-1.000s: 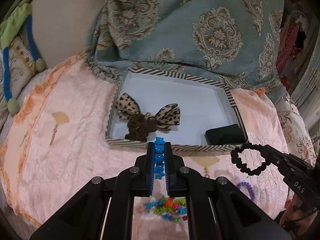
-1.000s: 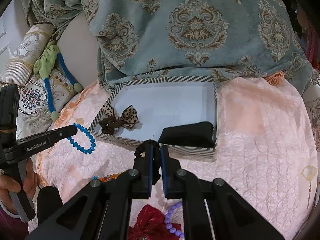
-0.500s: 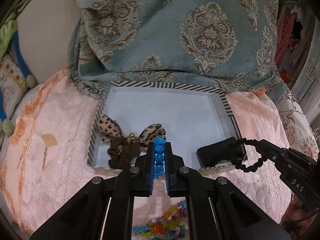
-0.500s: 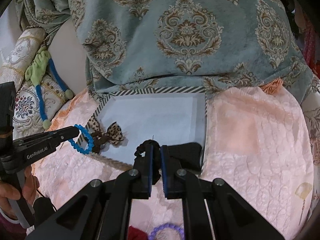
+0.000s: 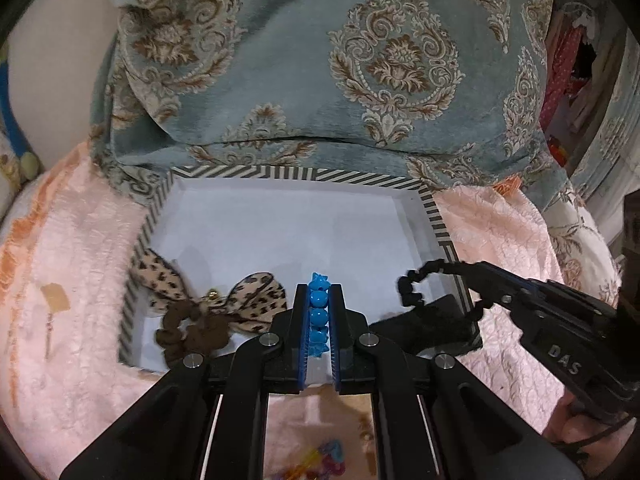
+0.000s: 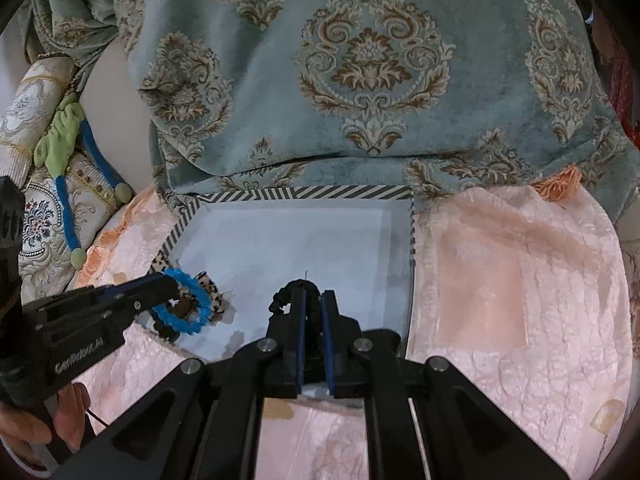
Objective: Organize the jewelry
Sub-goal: 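Carry both items into the tray and release them, then withdraw both grippers from the tray toward the remaining jewelry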
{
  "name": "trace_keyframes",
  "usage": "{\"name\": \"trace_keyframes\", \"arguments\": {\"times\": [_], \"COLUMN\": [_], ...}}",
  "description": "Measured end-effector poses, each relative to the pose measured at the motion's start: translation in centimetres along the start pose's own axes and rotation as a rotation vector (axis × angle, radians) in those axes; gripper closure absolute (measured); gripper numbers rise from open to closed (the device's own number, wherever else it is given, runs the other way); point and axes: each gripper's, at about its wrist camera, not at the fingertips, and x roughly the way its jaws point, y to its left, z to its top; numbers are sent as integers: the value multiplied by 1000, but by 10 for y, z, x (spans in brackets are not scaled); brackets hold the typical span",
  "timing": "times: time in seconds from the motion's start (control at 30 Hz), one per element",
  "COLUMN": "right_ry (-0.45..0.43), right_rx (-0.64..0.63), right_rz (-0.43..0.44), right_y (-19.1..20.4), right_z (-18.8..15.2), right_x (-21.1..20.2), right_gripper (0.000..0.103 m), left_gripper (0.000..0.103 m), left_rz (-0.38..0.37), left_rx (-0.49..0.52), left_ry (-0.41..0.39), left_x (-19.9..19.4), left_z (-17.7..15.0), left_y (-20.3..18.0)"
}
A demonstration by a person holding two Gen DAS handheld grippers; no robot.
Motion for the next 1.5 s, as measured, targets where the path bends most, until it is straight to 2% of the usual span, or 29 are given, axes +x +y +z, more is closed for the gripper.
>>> {"name": "trace_keyframes", "arguments": {"times": [0.2, 0.4, 0.7, 0.73, 0.83, 0.9, 0.97, 1.13, 1.5], "right_ry": [42, 92, 130, 137, 157, 149, 128, 87, 16], "right_rx": [-16, -20, -67, -72, -78, -79, -68, -52, -56], "right_rz": [-18, -48, -206, -214, -215, -205, -196, -173, -107], "right_y": [-1, -7, -18, -19, -17, -15, -14, -9, 15], "right_z": [8, 6, -1, -2, -4, -5, -5, -7, -36], "right_x": [36, 70, 92, 94, 97, 94, 84, 55, -25], "right_gripper": [95, 95, 95, 94, 78, 69, 65, 63, 54], "left_gripper": [103, 103, 103, 103, 103, 97, 92, 88, 88], "left_rz": [25, 61, 92, 92, 86, 61, 34, 21, 91], "left_rx": [-52, -68, -87, -95, -111, -128, -151, -179, -88], "left_ry": [56, 79, 100, 104, 120, 126, 122, 109, 41], "left_x": [31, 41, 50, 51, 52, 51, 44, 23, -36], "left_z": [-9, -19, -25, -25, -25, -26, -26, -29, -60], "left_y": [23, 42, 55, 56, 57, 59, 61, 65, 50]}}
